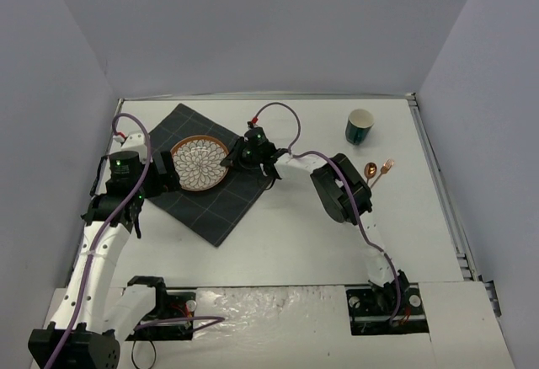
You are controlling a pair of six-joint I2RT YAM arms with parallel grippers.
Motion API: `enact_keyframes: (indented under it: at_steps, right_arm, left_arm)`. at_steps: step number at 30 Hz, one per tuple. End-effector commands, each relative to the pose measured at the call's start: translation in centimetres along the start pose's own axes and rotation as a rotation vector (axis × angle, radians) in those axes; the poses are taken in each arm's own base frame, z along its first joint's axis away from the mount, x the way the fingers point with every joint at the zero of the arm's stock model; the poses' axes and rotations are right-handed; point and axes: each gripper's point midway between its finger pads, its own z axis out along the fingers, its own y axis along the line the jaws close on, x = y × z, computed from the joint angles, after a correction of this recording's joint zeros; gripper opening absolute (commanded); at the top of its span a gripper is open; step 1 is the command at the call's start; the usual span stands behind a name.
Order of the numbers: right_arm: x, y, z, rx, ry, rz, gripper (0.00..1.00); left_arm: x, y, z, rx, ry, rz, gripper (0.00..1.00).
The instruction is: Set the dinner table for one person
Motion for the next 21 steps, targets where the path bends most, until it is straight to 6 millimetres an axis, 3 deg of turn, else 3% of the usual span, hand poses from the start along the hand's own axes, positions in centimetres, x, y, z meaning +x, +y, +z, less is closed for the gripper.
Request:
enact_keyframes:
  at_steps: [1,15,18,21]
  right_arm:
    - [-4.7,12.1,-2.8,-0.337,-0.124,-0.039,0.00]
    - [-3.5,9.0,-1.4,-0.250,-0.096,-0.030,0.01]
    - [-3.5,8.7,-1.6,-0.234,-0.100,-0.048,0.09]
    - [-3.6,8.2,-1.8,-0.204,-0.105,-0.075,0.31]
  left_arm:
    - [-2.2,-0.4,-0.2,0.011,-0.070,-0.010,0.97]
    - [-2.1,-0.4,-0.2,0.011,-0.065,-0.009,0.97]
    - [-2.0,-0.4,-0.2,0.011,-0.065,-0.009,0.97]
    - [-2.1,-0.4,-0.2,0.011,-0.067,-0.009,0.97]
